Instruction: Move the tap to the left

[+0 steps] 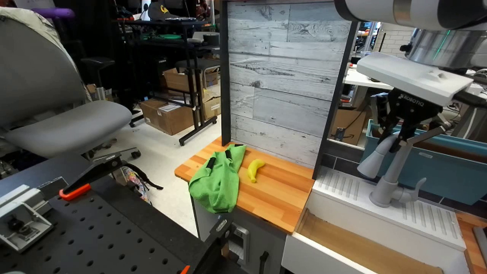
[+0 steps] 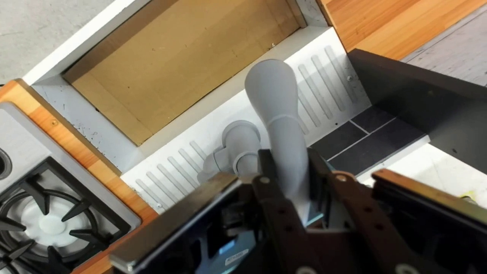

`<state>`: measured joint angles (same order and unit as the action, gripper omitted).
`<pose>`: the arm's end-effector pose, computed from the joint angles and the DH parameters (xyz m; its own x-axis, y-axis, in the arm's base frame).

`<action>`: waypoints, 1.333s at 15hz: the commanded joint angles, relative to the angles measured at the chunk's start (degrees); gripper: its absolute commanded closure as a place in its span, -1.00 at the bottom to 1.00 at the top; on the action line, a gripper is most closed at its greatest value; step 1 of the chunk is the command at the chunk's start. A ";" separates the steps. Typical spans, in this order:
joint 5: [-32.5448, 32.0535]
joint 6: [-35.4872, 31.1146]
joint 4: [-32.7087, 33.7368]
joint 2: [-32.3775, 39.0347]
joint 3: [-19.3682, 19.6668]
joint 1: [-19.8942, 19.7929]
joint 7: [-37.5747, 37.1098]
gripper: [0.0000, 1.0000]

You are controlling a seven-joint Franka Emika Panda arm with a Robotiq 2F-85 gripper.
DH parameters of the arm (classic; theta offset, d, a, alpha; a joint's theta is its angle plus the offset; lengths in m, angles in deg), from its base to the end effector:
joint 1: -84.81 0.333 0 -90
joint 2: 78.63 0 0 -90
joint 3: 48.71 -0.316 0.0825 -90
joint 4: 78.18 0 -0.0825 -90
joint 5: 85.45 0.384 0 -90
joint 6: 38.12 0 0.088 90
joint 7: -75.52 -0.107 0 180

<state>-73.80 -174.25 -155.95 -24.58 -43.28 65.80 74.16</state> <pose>0.6825 -0.2907 0.1592 0.8489 -0.5231 0.0753 -0.5181 -0.8519 -0.0771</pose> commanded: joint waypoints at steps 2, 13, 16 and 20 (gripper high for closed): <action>3.58 1.34 3.33 2.26 -2.59 0.27 -6.19 0.88; 8.78 0.43 9.38 5.18 -3.76 0.30 -16.91 0.88; 8.41 0.13 10.44 5.86 -3.57 0.83 -18.74 0.88; 8.07 -0.66 9.45 5.38 -3.72 0.89 -17.90 0.01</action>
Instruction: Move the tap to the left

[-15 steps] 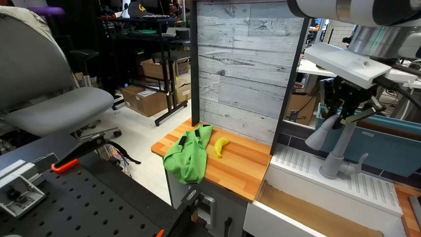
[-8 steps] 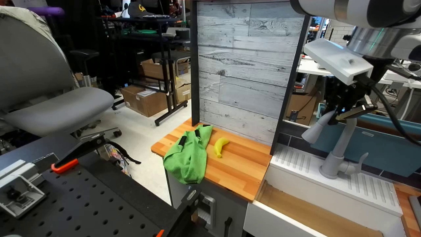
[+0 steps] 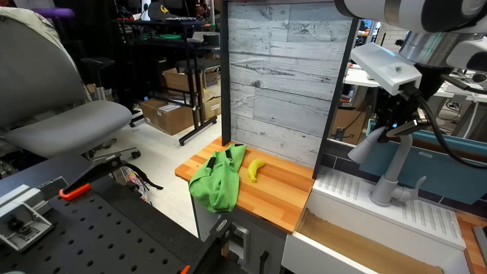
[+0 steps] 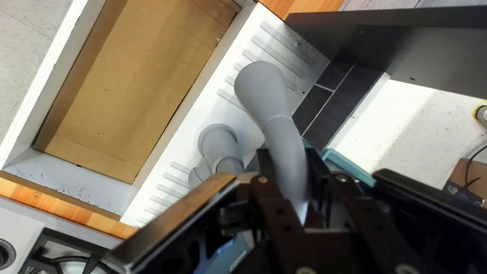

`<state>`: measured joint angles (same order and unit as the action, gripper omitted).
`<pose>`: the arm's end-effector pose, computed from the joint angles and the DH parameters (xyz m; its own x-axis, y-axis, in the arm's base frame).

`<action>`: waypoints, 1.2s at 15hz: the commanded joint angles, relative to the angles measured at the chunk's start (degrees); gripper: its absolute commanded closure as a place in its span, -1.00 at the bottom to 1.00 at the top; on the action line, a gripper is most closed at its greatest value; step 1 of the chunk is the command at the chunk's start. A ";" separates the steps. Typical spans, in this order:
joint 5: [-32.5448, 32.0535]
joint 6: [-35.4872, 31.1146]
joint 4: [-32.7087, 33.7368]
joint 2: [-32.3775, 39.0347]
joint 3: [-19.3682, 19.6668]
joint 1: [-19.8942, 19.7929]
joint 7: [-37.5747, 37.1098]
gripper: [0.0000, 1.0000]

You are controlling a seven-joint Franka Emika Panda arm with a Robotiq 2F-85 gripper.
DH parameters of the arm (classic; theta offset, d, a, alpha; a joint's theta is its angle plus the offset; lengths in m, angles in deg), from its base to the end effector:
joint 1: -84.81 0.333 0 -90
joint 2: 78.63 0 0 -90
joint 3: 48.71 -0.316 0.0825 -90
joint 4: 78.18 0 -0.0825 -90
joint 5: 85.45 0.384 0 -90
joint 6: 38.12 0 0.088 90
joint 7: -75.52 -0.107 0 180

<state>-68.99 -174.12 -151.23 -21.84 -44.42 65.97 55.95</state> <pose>0.7028 -0.2808 0.1589 0.6151 -0.7874 0.0401 -0.7705 -0.6112 -0.1813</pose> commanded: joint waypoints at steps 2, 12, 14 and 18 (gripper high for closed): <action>3.23 -1.27 4.38 2.44 -2.96 0.68 0.86 -0.25; 4.50 -3.25 2.28 1.25 -5.49 -0.96 6.54 -1.00; 5.07 -3.30 1.43 0.69 -5.92 -1.59 8.30 -1.00; 5.49 -4.10 -2.31 -1.63 -6.25 -2.99 13.26 -1.00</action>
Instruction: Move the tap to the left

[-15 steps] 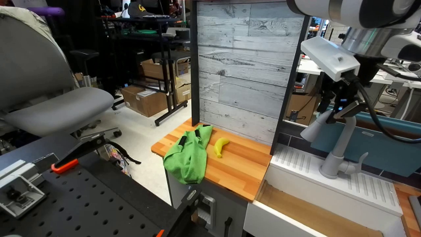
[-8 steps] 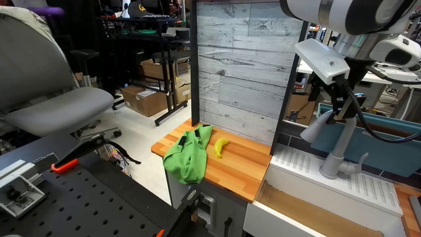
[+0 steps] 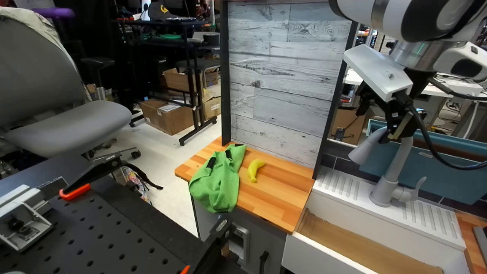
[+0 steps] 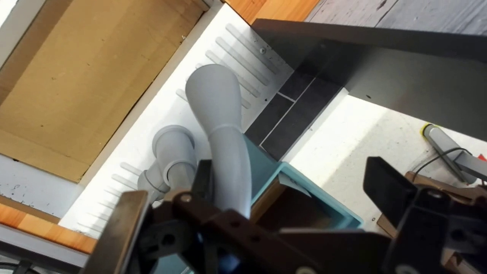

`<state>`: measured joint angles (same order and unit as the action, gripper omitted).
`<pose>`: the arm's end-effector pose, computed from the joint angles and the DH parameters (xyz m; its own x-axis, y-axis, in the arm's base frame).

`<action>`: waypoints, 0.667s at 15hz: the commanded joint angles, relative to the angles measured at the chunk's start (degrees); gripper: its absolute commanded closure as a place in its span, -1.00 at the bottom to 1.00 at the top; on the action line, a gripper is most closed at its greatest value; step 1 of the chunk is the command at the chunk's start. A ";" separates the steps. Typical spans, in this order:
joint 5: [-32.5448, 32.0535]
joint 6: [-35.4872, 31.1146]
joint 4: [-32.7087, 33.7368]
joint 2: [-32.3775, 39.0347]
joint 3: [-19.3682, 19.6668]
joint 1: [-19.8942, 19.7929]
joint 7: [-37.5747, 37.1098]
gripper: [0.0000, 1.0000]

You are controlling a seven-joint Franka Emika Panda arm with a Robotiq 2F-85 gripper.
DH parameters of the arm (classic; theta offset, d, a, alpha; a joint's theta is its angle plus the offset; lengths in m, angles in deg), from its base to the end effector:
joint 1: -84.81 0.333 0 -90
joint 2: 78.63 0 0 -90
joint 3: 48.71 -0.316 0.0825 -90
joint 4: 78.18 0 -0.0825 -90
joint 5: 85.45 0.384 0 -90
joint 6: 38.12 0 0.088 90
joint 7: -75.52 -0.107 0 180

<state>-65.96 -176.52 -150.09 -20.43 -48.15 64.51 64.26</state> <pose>0.7130 -0.2677 0.1521 0.6932 -0.7180 0.0630 -0.6820 -0.6817 -0.2647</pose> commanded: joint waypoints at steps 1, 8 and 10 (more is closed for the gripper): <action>2.56 -2.12 -4.75 -3.84 -2.63 -1.90 6.43 -1.00; 5.12 -4.77 -14.06 -10.92 -3.93 -4.94 14.85 -1.00; 6.43 -4.84 -16.46 -13.29 -4.47 -6.04 17.15 -1.00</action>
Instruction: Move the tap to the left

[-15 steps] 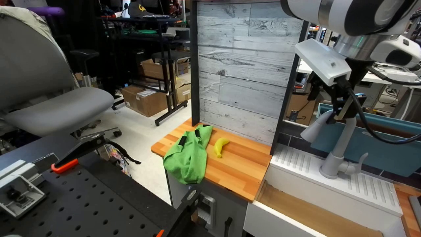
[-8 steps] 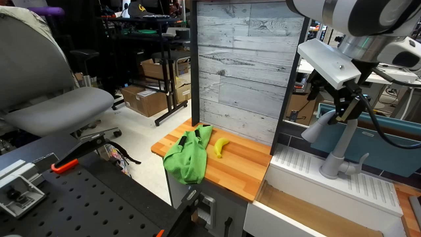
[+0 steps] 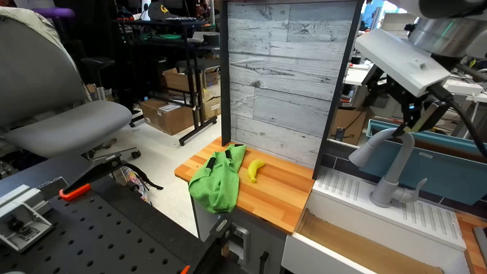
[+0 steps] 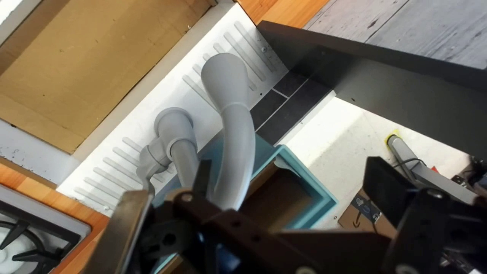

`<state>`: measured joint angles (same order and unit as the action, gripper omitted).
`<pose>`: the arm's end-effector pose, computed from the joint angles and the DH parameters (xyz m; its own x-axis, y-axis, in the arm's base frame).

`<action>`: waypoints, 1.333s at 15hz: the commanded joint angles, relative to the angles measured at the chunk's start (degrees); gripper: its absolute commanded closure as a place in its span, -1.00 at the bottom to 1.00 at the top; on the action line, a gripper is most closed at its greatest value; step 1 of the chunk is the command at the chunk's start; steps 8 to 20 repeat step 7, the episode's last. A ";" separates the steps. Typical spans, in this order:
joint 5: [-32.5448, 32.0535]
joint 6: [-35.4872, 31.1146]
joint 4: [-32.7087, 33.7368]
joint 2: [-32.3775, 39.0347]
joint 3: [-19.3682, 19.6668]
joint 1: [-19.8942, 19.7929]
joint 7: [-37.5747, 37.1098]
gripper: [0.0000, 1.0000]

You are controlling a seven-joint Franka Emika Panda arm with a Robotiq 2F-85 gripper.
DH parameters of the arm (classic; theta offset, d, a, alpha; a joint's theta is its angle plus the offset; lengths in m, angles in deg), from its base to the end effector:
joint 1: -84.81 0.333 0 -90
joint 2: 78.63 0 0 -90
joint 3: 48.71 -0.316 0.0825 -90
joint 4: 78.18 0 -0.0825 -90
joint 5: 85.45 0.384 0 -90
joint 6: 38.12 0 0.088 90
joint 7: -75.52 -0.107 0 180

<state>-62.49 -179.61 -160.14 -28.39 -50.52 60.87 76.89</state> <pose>0.6830 -0.2839 0.1835 0.7662 -0.6321 0.1157 -0.5771 -0.7561 -0.3086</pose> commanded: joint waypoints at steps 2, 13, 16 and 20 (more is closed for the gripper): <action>4.07 -1.14 -8.70 -7.53 -2.34 -3.32 7.10 -1.00; 2.89 0.23 -6.00 -5.68 -0.41 -1.91 5.54 -1.00; 2.89 0.23 -6.00 -5.68 -0.41 -1.91 5.54 -1.00; 2.89 0.23 -6.00 -5.68 -0.41 -1.91 5.54 -1.00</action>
